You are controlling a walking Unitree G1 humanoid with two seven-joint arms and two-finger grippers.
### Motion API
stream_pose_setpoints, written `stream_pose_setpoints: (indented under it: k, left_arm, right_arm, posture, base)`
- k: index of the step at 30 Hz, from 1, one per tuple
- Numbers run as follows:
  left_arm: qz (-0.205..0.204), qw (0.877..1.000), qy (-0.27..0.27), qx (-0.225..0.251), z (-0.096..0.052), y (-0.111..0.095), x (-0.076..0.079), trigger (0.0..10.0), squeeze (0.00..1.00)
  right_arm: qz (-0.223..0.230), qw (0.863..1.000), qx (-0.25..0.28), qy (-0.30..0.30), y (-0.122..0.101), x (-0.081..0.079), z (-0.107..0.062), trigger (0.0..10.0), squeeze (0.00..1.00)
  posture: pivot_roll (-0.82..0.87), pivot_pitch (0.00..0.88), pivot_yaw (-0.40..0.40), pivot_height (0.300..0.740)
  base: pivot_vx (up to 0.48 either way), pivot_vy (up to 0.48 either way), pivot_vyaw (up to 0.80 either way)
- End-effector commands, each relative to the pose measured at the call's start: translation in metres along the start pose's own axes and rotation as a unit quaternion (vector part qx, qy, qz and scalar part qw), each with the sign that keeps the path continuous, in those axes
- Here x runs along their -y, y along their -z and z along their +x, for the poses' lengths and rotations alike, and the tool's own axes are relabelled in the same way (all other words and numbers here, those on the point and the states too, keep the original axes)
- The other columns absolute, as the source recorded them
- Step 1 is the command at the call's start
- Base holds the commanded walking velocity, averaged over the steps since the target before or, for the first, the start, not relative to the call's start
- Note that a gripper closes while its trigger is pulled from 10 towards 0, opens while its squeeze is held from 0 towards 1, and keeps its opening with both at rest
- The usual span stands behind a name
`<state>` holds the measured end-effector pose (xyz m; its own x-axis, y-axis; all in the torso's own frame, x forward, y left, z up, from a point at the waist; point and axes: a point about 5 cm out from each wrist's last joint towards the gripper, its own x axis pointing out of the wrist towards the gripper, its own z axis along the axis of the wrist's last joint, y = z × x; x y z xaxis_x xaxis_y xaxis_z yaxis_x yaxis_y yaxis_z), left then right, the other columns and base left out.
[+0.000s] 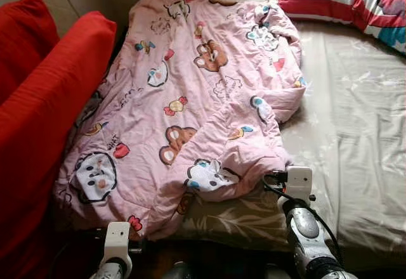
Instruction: Clean up the room
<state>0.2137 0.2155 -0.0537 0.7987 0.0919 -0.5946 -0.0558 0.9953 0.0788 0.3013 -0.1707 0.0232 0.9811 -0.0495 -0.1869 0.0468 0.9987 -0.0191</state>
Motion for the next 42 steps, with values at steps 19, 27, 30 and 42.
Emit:
stream_pose_setpoints:
  k: [19, 27, 30, 42]
  left_arm:
    - [0.004, 0.996, -0.012, -0.084, -0.015, 0.039, -0.009, 10.0, 0.00]
    - [0.004, 0.995, -0.012, -0.098, -0.018, 0.045, -0.011, 10.0, 0.00]
    - [0.004, 0.995, -0.012, -0.100, -0.019, 0.046, -0.011, 10.0, 0.00]
    - [0.003, 0.995, -0.007, -0.098, -0.018, 0.045, -0.008, 10.0, 0.00]
  right_arm:
    - [-0.005, 1.000, -0.009, 0.004, 0.005, -0.004, -0.002, 10.0, 0.00]
    - [-0.007, 1.000, -0.008, 0.005, 0.005, -0.005, -0.002, 10.0, 0.00]
    - [-0.007, 1.000, -0.008, 0.006, 0.005, -0.005, -0.002, 10.0, 0.00]
    - [-0.011, 1.000, -0.005, 0.007, 0.004, -0.006, -0.002, 10.0, 0.00]
  posture:
    - [-0.05, 0.202, 0.113, 0.740]
    - [-0.05, 0.193, 0.114, 0.740]
    - [-0.06, 0.186, 0.114, 0.740]
    - [-0.06, 0.180, 0.116, 0.740]
  base:
    - [0.000, 0.000, 0.00]
    - [-0.125, 0.000, 0.00]
    - [-0.250, 0.000, 0.00]
    - [-0.261, 0.000, 0.00]
